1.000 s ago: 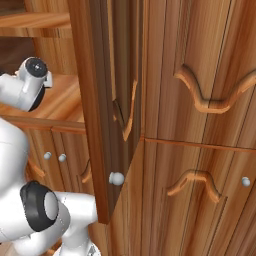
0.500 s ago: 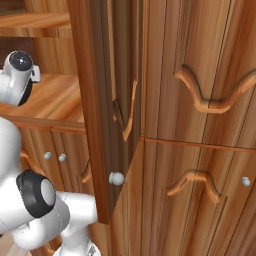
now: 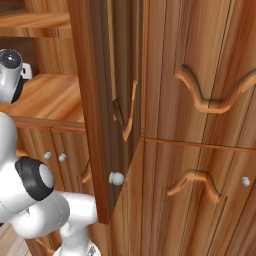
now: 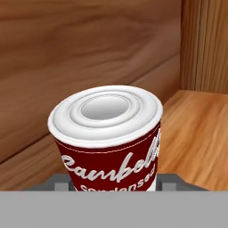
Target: Stack two cans on top of the other two cans in the cabinet.
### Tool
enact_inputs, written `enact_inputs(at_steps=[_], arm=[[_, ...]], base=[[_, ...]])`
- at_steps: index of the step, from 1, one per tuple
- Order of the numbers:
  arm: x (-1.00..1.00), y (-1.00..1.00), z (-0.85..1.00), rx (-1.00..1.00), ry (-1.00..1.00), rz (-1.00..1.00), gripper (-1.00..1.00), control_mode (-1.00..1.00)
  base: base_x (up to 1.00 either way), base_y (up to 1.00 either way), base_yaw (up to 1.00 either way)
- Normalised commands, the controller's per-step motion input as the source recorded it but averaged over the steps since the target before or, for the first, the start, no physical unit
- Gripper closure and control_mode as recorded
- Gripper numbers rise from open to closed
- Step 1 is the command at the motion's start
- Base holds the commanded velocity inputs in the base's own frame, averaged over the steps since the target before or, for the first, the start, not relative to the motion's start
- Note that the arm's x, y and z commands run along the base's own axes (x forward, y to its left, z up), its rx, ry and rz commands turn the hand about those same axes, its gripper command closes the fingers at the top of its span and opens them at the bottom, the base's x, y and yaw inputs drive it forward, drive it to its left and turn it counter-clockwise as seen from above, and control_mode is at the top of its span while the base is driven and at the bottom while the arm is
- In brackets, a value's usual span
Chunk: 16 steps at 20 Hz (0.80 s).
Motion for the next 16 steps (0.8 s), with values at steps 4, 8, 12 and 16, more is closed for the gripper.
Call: enact_inputs(at_steps=[4, 8, 12, 16], arm=[[0.09, 0.21, 0.03, -0.04, 0.0, 0.0, 1.0, -1.0], [0.09, 0.19, 0.01, -0.02, 0.0, 0.0, 1.0, -1.0], [0.07, 0.17, -0.01, -0.01, -0.01, 0.0, 1.0, -1.0], [0.07, 0.02, -0.08, -0.01, -0.02, 0.0, 1.0, -1.0]], base=[[0.0, 0.0, 0.0], [0.0, 0.0, 0.0], [0.0, 0.0, 0.0], [0.0, 0.0, 0.0]])
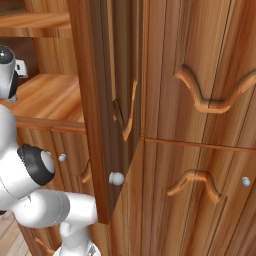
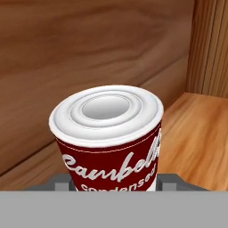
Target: Stack two cans on top of the other two cans in the cabinet.
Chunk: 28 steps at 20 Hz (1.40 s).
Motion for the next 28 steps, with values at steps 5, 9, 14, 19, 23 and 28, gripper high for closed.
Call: enact_inputs(at_steps=[5, 9, 14, 19, 23, 28], arm=[[0.06, 0.0, -0.11, -0.04, -0.01, 0.0, 1.0, -1.0], [0.05, 0.0, -0.08, 0.0, -0.01, 0.0, 1.0, -1.0], [0.06, 0.02, -0.05, 0.0, 0.0, 0.0, 1.0, -1.0], [0.05, 0.11, -0.03, 0.0, 0.0, 0.0, 1.0, -1.0], [0.01, 0.18, 0.01, 0.0, -0.01, 0.0, 1.0, -1.0], [0.12, 0.15, 0.0, 0.0, 0.0, 0.0, 1.0, -1.0]], base=[[0.0, 0.0, 0.0], [0.0, 0.0, 0.0], [0.0, 0.0, 0.0], [0.0, 0.0, 0.0], [0.0, 0.0, 0.0], [0.0, 0.0, 0.0]])
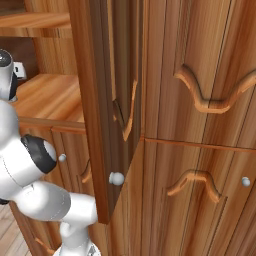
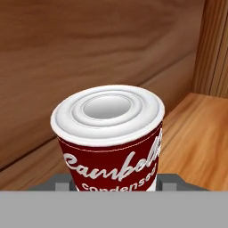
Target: Stack two cans on top of the other two cans in the cabinet.
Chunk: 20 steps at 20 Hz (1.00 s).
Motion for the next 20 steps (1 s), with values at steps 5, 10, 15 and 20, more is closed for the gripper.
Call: enact_inputs(at_steps=[5, 10, 15, 20], arm=[[0.09, -0.01, 0.0, -0.01, 0.0, 0.0, 1.0, -1.0], [0.03, 0.0, 0.0, 0.0, 0.0, 0.0, 1.0, -1.0], [0.07, 0.0, -0.06, 0.0, 0.0, 0.0, 1.0, -1.0], [0.1, 0.0, -0.06, 0.0, 0.0, 0.0, 1.0, -1.0]], base=[[0.0, 0.0, 0.0], [0.0, 0.0, 0.0], [0.0, 0.0, 0.0], [0.0, 0.0, 0.0]])
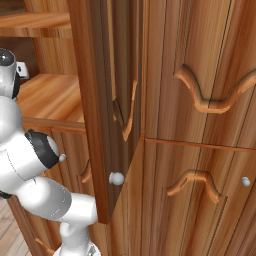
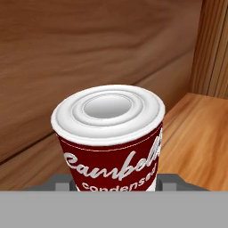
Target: Stack two cans on top of the other two cans in the cabinet.
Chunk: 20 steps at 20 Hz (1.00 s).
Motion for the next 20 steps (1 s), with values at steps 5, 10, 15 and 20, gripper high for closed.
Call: enact_inputs(at_steps=[5, 10, 15, 20], arm=[[0.09, 0.02, -0.01, 0.0, 0.0, 0.0, 1.0, -1.0], [-0.02, 0.0, -0.01, 0.0, 0.0, 0.0, 1.0, -1.0], [-0.02, 0.0, -0.01, 0.0, 0.0, 0.0, 1.0, -1.0], [-0.01, 0.0, -0.09, 0.0, 0.0, 0.0, 1.0, -1.0]], base=[[0.0, 0.0, 0.0], [0.0, 0.0, 0.0], [0.0, 0.0, 0.0], [0.0, 0.0, 0.0]])
